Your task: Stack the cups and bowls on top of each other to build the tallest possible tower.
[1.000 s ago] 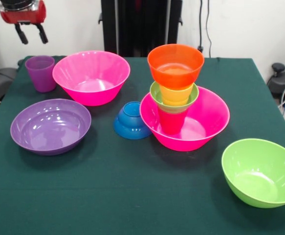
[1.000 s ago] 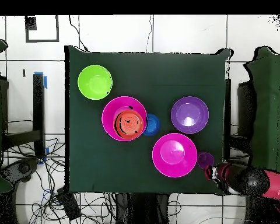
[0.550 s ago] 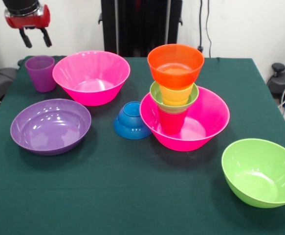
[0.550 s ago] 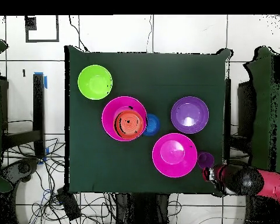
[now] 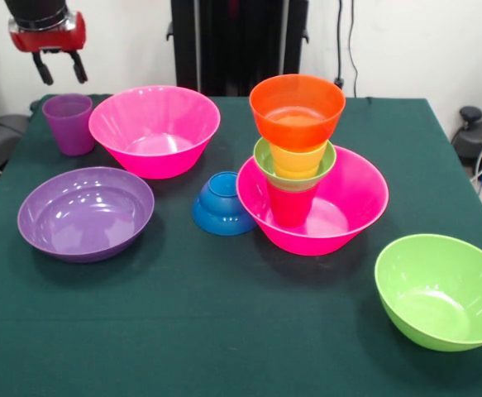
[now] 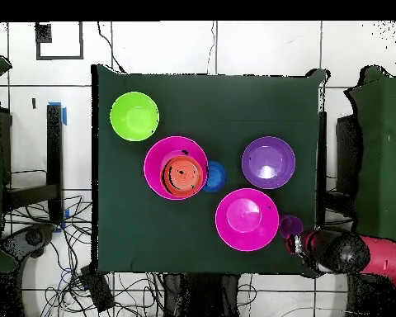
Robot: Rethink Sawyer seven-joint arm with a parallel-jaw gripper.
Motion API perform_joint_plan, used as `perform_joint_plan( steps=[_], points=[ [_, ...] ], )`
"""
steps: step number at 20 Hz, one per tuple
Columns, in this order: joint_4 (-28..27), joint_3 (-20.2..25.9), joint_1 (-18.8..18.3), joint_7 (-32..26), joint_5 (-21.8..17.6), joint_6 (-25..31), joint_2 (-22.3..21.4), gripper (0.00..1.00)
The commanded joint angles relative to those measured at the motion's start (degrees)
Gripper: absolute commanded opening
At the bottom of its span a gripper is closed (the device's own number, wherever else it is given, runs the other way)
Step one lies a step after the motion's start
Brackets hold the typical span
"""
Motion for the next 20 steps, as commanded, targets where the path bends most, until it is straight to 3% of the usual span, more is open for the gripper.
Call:
perform_joint_plan(
  steps=[1, 9, 20],
  points=[
    [-3.68, 3.54, 2.47, -15.74, -4.74, -1.02, -0.51, 1.00],
    [-4.49, 3.40, 2.33, -16.02, -5.94, -1.81, 0.51, 1.00],
    [-7.56, 4.42, 1.62, -17.32, -6.85, -3.91, 5.14, 1.00]
  ],
)
